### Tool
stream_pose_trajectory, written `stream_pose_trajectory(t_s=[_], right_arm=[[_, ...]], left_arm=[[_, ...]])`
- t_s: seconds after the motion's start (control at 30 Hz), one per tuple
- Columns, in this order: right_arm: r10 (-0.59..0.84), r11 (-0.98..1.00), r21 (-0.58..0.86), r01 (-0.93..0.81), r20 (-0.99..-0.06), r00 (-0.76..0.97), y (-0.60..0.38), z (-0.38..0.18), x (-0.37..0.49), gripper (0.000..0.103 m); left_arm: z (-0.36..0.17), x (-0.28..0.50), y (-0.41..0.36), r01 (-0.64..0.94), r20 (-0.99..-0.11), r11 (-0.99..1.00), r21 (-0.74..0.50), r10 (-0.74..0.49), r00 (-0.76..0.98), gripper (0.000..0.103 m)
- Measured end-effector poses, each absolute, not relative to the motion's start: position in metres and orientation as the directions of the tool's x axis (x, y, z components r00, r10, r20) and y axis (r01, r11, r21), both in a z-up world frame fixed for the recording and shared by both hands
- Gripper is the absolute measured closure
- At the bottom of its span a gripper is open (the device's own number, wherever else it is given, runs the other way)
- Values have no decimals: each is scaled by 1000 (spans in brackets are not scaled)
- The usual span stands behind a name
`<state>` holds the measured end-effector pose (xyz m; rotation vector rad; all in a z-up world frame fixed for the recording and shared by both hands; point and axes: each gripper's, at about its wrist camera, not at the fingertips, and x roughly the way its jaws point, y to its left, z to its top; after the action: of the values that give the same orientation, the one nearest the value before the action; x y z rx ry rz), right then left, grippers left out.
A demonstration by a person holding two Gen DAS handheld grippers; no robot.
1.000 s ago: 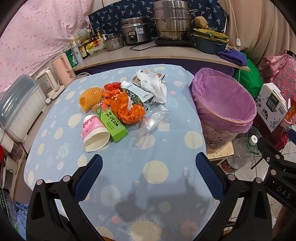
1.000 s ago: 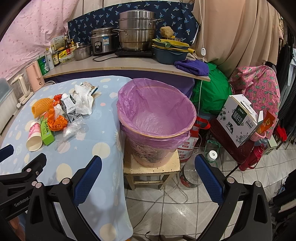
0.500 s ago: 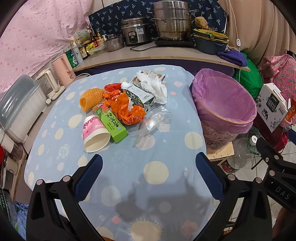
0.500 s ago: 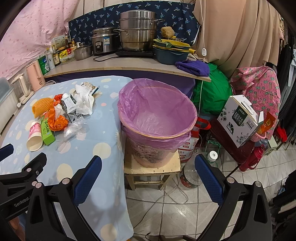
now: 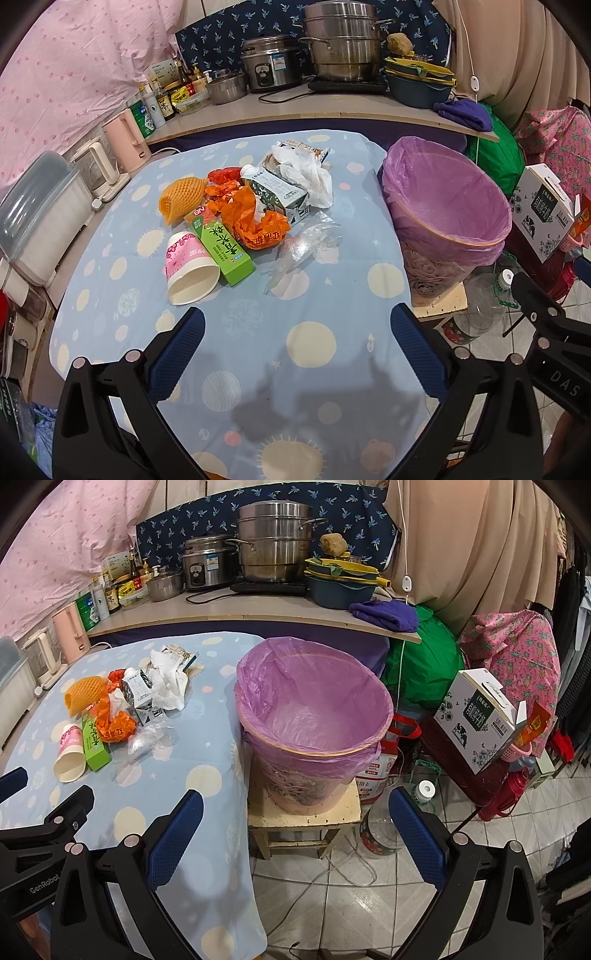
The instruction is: Collect trash
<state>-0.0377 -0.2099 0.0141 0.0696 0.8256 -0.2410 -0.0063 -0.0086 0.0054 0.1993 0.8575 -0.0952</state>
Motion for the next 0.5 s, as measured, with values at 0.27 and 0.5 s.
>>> stream_pose_trajectory(t_s=[0.27, 0.5], right_arm=[[-185, 970, -32, 239, -735, 653, -209, 13, -38, 7], [-183, 970, -30, 240, -739, 648, -210, 12, -37, 7]], left_arm=[[5, -6, -9, 163, -760, 977, 136, -3, 650, 7], [6, -4, -9, 164, -763, 979, 125, -11, 647, 7]])
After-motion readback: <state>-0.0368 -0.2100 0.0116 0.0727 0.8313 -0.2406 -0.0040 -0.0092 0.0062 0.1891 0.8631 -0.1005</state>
